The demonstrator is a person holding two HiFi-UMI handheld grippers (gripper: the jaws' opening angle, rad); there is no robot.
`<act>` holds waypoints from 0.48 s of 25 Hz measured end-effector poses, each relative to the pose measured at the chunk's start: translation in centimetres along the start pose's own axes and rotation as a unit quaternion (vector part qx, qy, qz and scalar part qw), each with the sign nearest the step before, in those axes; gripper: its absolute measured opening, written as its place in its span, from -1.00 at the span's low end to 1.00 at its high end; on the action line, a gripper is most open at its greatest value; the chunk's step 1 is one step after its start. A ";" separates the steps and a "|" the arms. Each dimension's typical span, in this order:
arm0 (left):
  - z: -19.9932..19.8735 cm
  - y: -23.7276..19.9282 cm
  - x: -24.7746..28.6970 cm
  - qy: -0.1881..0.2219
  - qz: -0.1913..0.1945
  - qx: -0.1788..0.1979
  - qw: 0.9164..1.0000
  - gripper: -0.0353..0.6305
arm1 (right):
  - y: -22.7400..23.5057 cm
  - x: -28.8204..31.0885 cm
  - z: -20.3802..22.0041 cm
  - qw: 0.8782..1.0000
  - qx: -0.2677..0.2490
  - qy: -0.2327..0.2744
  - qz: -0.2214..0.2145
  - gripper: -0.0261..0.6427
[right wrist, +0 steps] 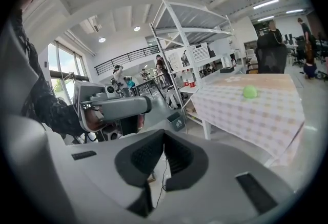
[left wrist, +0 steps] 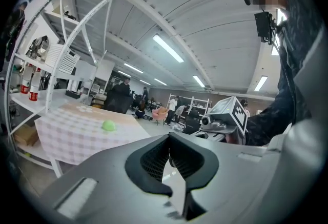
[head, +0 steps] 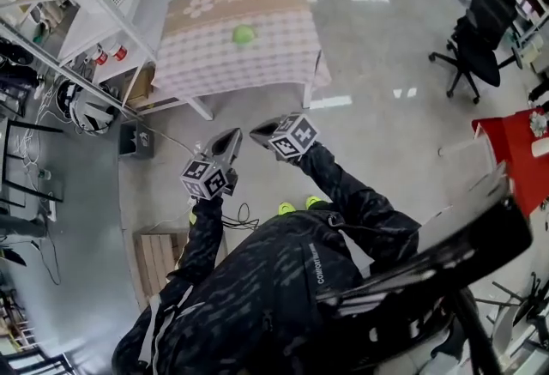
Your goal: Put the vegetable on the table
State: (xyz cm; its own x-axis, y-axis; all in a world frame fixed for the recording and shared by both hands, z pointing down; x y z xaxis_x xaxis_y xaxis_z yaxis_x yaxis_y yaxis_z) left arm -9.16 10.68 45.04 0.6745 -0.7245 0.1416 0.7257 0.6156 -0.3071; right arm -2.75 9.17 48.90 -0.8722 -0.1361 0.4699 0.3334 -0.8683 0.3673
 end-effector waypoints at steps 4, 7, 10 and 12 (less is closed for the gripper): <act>-0.3 0.0 -0.9 0.004 -0.012 -0.006 1.000 -0.92 | -0.7 -0.1 -1.4 1.000 -0.006 0.013 -0.010 -0.92; -0.6 0.4 -0.4 0.001 -0.007 0.009 1.000 -0.92 | -0.8 -1.4 -2.7 0.999 -0.018 0.038 -0.001 -0.92; -1.0 0.7 0.1 0.004 -0.010 0.019 1.000 -0.92 | -0.9 -2.5 -3.4 0.998 -0.037 0.049 0.007 -0.92; -1.1 1.0 0.5 0.005 -0.010 0.021 1.000 -0.92 | -1.0 -3.0 -3.5 0.998 -0.042 0.050 0.006 -0.92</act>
State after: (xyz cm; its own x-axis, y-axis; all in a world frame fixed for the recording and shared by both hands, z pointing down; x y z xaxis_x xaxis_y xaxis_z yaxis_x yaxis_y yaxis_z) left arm -8.28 10.62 43.80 0.6579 -0.7402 0.1386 0.7449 0.6126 -0.2643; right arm -1.68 8.76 44.35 -0.9011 -0.1906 0.3895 0.3168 -0.9027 0.2912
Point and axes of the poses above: the fingertips, and each gripper's own axes: x forward along the fingers, y to its right, z out of its underside, the point moved 3 cm from there along -x, backward along the fingers, and after that the axes turned 1 degree about -z, right-handed, at the moved point
